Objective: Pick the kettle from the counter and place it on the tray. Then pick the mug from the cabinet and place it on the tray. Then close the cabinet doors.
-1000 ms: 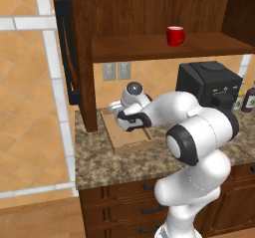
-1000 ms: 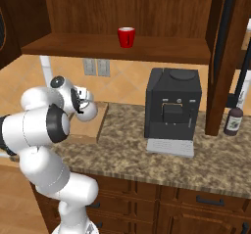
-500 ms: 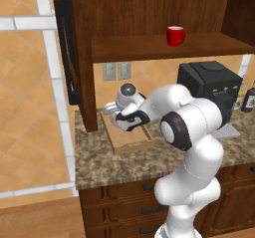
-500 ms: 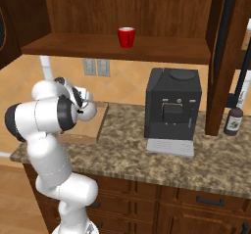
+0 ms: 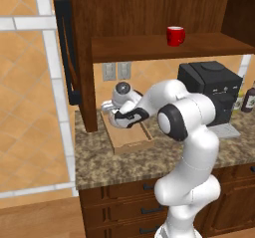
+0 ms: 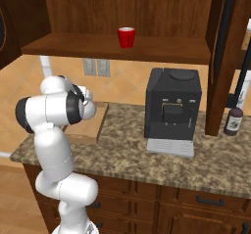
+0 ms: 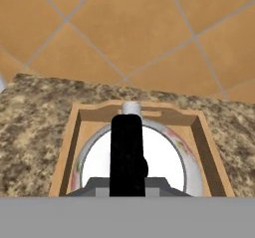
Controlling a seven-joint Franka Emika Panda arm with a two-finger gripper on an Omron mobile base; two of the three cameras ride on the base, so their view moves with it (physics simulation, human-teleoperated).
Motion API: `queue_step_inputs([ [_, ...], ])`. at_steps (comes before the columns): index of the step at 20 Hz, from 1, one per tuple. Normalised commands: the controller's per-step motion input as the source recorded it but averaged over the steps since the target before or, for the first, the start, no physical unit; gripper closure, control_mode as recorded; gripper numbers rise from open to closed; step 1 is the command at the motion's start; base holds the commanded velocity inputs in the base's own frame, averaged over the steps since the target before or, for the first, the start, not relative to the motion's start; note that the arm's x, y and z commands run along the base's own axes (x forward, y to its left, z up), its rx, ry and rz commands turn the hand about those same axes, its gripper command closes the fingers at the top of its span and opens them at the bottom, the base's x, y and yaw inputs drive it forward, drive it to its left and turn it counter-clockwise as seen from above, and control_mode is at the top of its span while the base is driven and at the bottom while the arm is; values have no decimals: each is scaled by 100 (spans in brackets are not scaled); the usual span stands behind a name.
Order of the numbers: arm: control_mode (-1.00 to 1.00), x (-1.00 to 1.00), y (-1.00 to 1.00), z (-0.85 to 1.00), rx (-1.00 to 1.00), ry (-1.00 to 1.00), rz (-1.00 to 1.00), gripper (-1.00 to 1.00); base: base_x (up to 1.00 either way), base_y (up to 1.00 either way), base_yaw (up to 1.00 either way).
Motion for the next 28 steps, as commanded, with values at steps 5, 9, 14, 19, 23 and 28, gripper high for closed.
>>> queue_step_inputs([
  [5, -100, 3, -5, -35, 5, 0, 0, 100, 0, 0, 0],
  [9, -100, -3, -9, -27, 4, 0, 0, -100, 0, 0, 0],
  [14, -100, 0, -5, -12, 5, -1, 0, -100, 0, 0, 0],
  [19, -100, -18, -7, -1, 4, -5, 0, -100, 0, 0, 0],
  [23, -100, -41, -8, 0, 3, -3, -9, -100, 0, 0, 0],
  [28, -100, -45, -5, 4, 1, -1, -16, -100, 0, 0, 0],
])
